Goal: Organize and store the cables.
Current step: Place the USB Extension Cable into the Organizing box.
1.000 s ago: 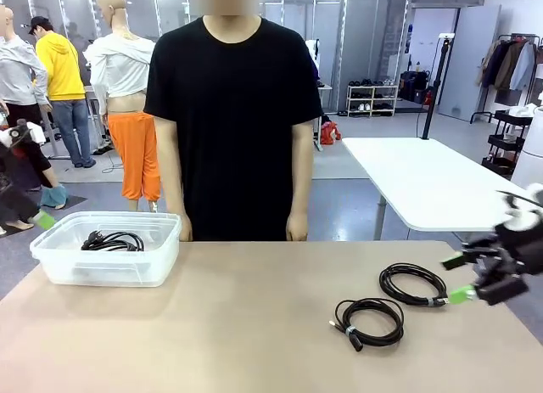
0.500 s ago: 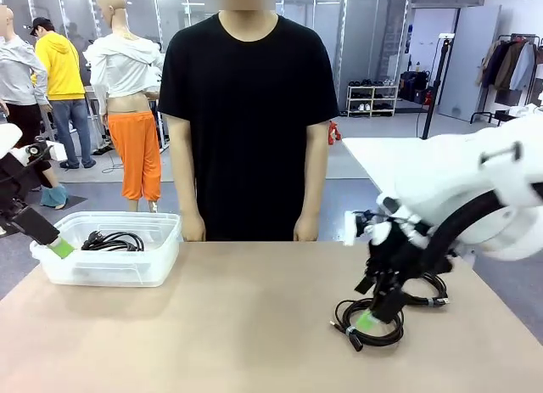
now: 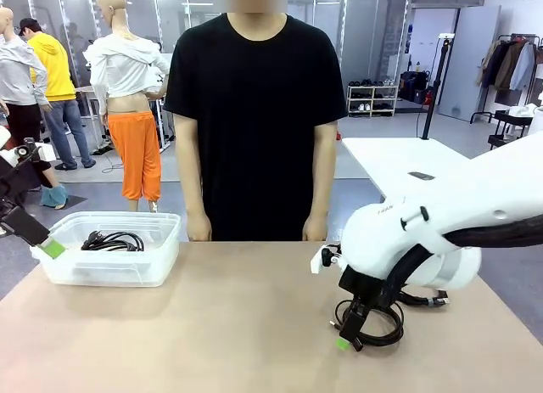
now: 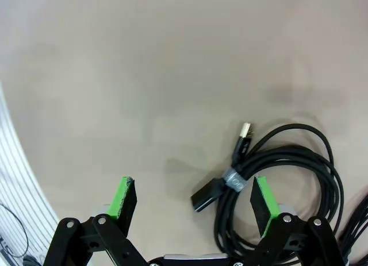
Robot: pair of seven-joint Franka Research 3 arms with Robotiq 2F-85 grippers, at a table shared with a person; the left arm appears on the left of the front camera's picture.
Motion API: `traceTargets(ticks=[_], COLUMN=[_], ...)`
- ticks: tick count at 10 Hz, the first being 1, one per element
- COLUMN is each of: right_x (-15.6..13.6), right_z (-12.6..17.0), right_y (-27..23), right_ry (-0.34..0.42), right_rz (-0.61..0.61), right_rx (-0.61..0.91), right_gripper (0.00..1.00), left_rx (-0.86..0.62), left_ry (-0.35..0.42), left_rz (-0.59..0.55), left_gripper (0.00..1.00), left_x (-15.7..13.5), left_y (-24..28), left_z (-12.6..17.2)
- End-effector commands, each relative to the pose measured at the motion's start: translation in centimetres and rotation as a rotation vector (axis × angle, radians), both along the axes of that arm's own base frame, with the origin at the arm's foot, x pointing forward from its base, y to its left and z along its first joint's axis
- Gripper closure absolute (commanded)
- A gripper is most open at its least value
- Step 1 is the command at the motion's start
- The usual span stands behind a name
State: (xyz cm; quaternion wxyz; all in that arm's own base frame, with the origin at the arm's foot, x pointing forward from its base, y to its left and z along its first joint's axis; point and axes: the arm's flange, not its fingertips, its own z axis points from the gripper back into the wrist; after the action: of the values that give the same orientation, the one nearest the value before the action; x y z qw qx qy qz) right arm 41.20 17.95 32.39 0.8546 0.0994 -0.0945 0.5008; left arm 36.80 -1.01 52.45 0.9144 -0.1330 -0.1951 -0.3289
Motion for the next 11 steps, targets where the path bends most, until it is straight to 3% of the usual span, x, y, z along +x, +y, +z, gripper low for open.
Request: traceTargets(ticks=[1,5,6,7,8,10,11], right_x=[1.9,3.3,3.2,3.1,3.2,2.9,3.0], right_z=[-0.8,-2.5,-2.5,-2.2,-2.0,-1.9,-1.9], right_y=[1.2,0.8,0.8,0.9,0.8,0.9,0.8], right_ry=[0.013,0.018,0.012,0.001,-0.008,-0.012,-0.01], right_rz=[-0.078,-0.114,-0.104,-0.1,-0.101,-0.117,-0.119], right_rx=[-0.051,-0.133,-0.152,-0.148,-0.152,-0.175,-0.181], right_gripper=[0.0,0.0,0.59,0.6,1.0,1.0,0.87], left_rx=[0.01,0.01,0.01,0.01,0.01,0.01,0.01], left_ry=[-0.013,-0.013,-0.013,-0.013,-0.013,-0.013,-0.013], left_rz=[-0.007,-0.007,-0.007,-0.007,-0.007,-0.007,-0.007], left_gripper=[0.0,0.0,0.0,0.0,0.0,0.0,0.0], left_x=[0.4,0.4,0.4,0.4,0.4,0.4,0.4], left_y=[-0.2,-0.2,-0.2,-0.2,-0.2,-0.2,-0.2], left_z=[0.2,0.2,0.2,0.2,0.2,0.2,0.2])
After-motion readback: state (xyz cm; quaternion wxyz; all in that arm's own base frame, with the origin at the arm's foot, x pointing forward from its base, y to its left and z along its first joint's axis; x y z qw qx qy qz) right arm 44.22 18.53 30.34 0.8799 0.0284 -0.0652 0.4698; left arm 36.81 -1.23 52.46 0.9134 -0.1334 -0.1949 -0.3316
